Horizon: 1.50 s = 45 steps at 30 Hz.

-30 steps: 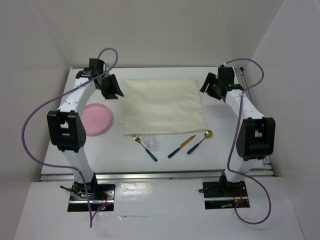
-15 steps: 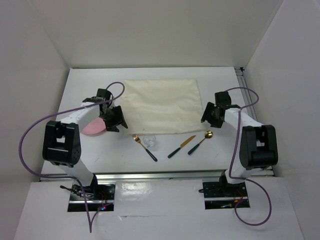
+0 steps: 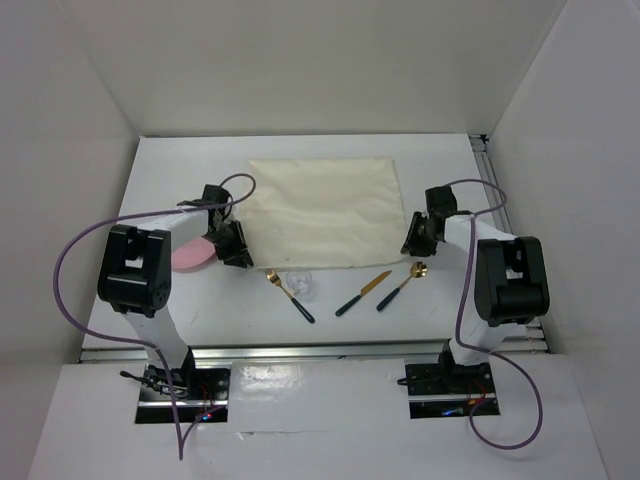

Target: Set the dinner table for one person

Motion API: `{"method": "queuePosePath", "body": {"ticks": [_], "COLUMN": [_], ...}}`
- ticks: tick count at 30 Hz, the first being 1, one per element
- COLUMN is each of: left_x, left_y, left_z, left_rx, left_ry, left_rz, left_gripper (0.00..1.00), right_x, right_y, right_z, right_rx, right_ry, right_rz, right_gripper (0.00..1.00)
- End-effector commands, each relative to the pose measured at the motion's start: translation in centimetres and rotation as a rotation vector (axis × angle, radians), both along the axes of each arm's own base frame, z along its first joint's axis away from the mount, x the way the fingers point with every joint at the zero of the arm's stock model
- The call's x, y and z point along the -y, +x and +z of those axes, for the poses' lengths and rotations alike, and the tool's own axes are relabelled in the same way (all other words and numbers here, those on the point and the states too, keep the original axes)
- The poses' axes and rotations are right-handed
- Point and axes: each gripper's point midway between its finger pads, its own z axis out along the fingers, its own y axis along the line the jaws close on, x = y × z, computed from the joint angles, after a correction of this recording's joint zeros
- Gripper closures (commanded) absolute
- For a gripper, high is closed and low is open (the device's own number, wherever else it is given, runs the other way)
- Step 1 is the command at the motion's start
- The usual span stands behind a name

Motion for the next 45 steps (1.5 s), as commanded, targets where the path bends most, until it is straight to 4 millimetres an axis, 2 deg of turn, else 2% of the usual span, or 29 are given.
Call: {"method": "queuePosePath", "body": {"ticks": [1, 2, 3, 5, 6, 8, 9, 12, 13, 15, 16, 18, 19, 20, 22, 23, 25, 29, 31, 32, 34, 35, 37, 38, 41, 42, 43, 44, 45], "left_x": [0.4, 0.3, 0.3, 0.1, 0.3, 0.1, 0.0, 0.0, 0.1, 0.0, 0.1, 0.2, 0.4, 0.4, 0.4, 0.4, 0.1, -0.7, -0.8, -0.6, -0.9, -0.9, -1.3, -1.2, -1.7, -2.2, -2.1, -2.5, -2.5], "left_y": [0.8, 0.3, 1.3, 1.5, 2.5, 2.7, 3.8, 5.0, 5.7, 6.6, 7.9, 8.8, 10.2, 10.8, 11.0, 11.6, 11.2, 10.1, 10.1, 10.2, 10.8, 10.8, 11.0, 10.9, 9.9, 9.6, 8.8, 8.5, 8.2], "left_z": [-0.2, -0.5, 0.2, 0.9, 2.2, 3.1, 4.7, 7.3, 9.2, 11.3, 13.6, 15.3, 18.4, 19.4, 21.4, 23.7, 26.7, 31.3, 32.2, 33.6, 33.7, 35.1, 35.9, 36.8, 38.9, 39.4, 40.4, 40.9, 41.2], "left_rx": [0.012, -0.012, 0.011, 0.008, 0.04, 0.038, 0.081, 0.136, 0.177, 0.224, 0.283, 0.31, 0.385, 0.408, 0.43, 0.489, 0.563, 0.672, 0.692, 0.727, 0.722, 0.743, 0.755, 0.781, 0.83, 0.844, 0.868, 0.879, 0.888], "left_ry": [-0.015, -0.012, -0.006, 0.003, -0.001, 0.011, 0.017, 0.022, 0.017, 0.024, 0.021, 0.023, 0.014, 0.017, 0.019, 0.017, 0.025, 0.01, -0.004, -0.014, -0.013, -0.014, -0.006, -0.012, -0.01, -0.005, -0.013, -0.009, -0.009], "left_rz": [0.011, 0.011, 0.013, 0.016, 0.016, 0.01, 0.014, 0.008, 0.009, 0.003, -0.006, -0.017, -0.014, -0.024, -0.032, -0.038, -0.038, -0.03, -0.031, -0.035, -0.039, -0.039, -0.036, -0.05, -0.04, -0.028, -0.034, -0.024, -0.024], "left_gripper": [0.74, 0.84, 1.0, 1.0, 1.0, 1.0, 1.0, 1.0, 1.0, 1.0, 1.0, 1.0, 1.0, 1.0, 1.0, 1.0, 1.0, 1.0, 1.0, 1.0, 1.0, 1.0, 1.0, 1.0, 1.0, 1.0, 1.0, 1.0, 1.0], "right_x": [-0.1, -0.1, 0.0, 0.0, 0.2, 0.1, 0.1, 0.0, 0.0, -0.1, -0.3, -0.3, -0.6, -0.6, -0.6, -0.7, -0.6, -0.5, -0.5, -0.5, -0.6, -0.6, -0.6, -0.6, -0.6, -0.6, -0.5, -0.5, -0.3], "right_y": [0.8, 0.8, 1.3, 1.9, 2.5, 3.3, 3.9, 4.7, 5.3, 6.1, 6.8, 7.9, 8.7, 9.1, 9.7, 10.1, 9.9, 9.1, 9.1, 9.4, 10.0, 10.2, 10.5, 10.3, 9.2, 8.9, 8.8, 8.0, 7.6], "right_z": [0.7, 0.7, 1.5, 2.8, 4.0, 5.5, 6.9, 9.2, 10.7, 12.0, 14.0, 15.7, 17.5, 18.6, 20.6, 22.3, 25.7, 29.4, 31.3, 31.3, 32.0, 33.3, 34.4, 36.0, 39.1, 39.9, 39.6, 41.3, 41.9], "right_rx": [0.048, 0.048, 0.068, 0.097, 0.128, 0.168, 0.2, 0.254, 0.284, 0.317, 0.357, 0.399, 0.432, 0.452, 0.491, 0.521, 0.603, 0.687, 0.73, 0.729, 0.745, 0.765, 0.79, 0.826, 0.889, 0.908, 0.898, 0.938, 0.947], "right_ry": [0.011, 0.011, 0.002, 0.003, -0.006, 0.001, 0.002, 0.005, 0.006, 0.013, 0.024, 0.026, 0.038, 0.039, 0.041, 0.043, 0.037, 0.027, 0.022, 0.022, 0.021, 0.022, 0.022, 0.023, 0.025, 0.025, 0.016, 0.017, 0.011], "right_rz": [0.011, 0.011, 0.006, 0.006, 0.0, -0.008, -0.008, -0.009, -0.009, -0.016, -0.01, -0.009, 0.0, 0.0, 0.0, 0.001, 0.01, 0.023, 0.029, 0.029, 0.042, 0.042, 0.042, 0.042, 0.042, 0.042, 0.049, 0.048, 0.04], "right_gripper": [0.7, 0.77, 0.89, 0.99, 1.0, 1.0, 1.0, 1.0, 1.0, 1.0, 1.0, 1.0, 1.0, 1.0, 1.0, 1.0, 1.0, 1.0, 1.0, 1.0, 1.0, 1.0, 1.0, 1.0, 1.0, 1.0, 1.0, 1.0, 1.0]}}
